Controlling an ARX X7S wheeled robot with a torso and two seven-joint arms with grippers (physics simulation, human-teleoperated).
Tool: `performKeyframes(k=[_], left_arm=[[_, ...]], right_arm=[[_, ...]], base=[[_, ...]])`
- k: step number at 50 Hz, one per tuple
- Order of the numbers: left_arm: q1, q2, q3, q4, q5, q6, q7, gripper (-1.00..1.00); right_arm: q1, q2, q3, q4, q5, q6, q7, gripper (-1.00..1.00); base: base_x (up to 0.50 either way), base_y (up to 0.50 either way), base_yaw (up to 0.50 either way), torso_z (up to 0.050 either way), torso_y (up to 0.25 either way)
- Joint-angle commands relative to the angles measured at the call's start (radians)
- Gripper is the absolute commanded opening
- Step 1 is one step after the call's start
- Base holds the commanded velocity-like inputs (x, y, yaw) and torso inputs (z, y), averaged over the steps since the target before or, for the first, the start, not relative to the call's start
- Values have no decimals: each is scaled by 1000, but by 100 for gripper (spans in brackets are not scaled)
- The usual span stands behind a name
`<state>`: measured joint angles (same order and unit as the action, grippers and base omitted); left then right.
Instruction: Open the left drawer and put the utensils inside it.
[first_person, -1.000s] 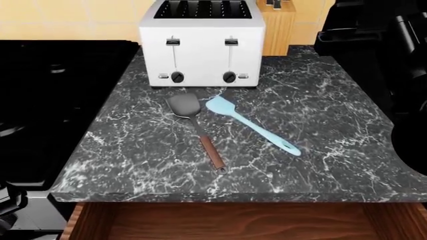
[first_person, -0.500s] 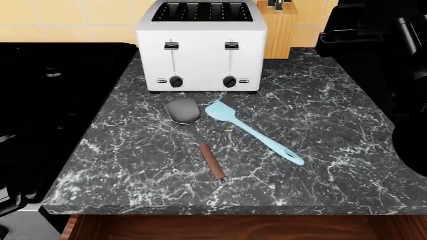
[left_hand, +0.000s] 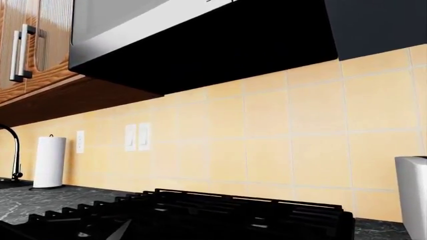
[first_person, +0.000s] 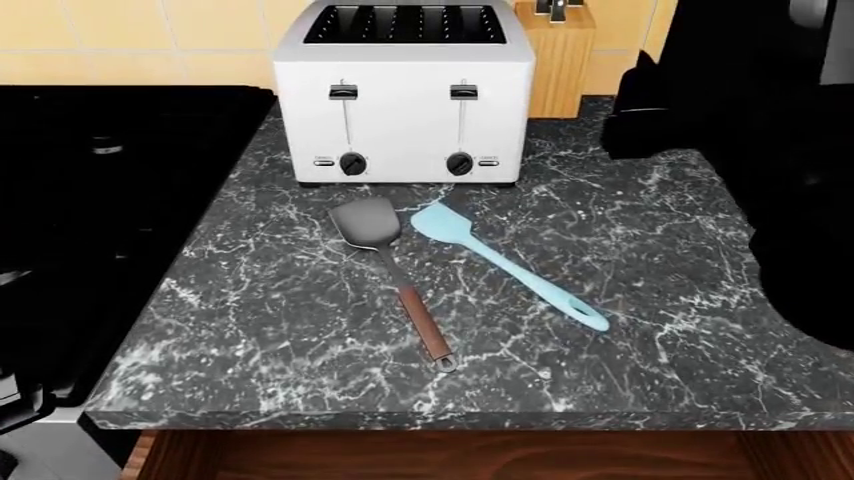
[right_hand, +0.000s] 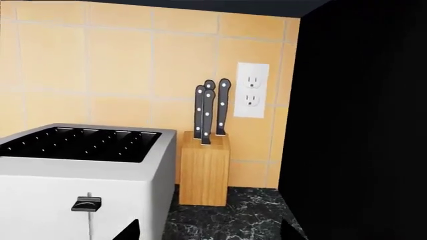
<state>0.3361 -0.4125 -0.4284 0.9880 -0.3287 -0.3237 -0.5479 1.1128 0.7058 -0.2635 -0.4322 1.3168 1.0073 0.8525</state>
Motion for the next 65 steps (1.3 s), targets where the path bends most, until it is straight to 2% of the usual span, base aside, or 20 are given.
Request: performKeyframes(k=[1, 31, 47, 65], left_arm=[[2, -5, 2, 1, -1, 1, -6, 100], [9, -13, 4, -7, -10, 13, -18, 100], [8, -20, 11, -9, -9, 11, -25, 100], [8, -25, 19, -18, -6, 16, -32, 100]], right_arm=[[19, -18, -8, 76, 125, 71, 54, 100], [62, -68, -106, 239, 234, 174, -30, 100], [83, -89, -137, 357, 199, 166, -162, 100], [259, -110, -280, 569, 85, 263, -411, 100]], base=[[0, 0, 0, 0, 0], [0, 0, 0, 0, 0], [0, 0, 0, 0, 0], [0, 0, 0, 0, 0]])
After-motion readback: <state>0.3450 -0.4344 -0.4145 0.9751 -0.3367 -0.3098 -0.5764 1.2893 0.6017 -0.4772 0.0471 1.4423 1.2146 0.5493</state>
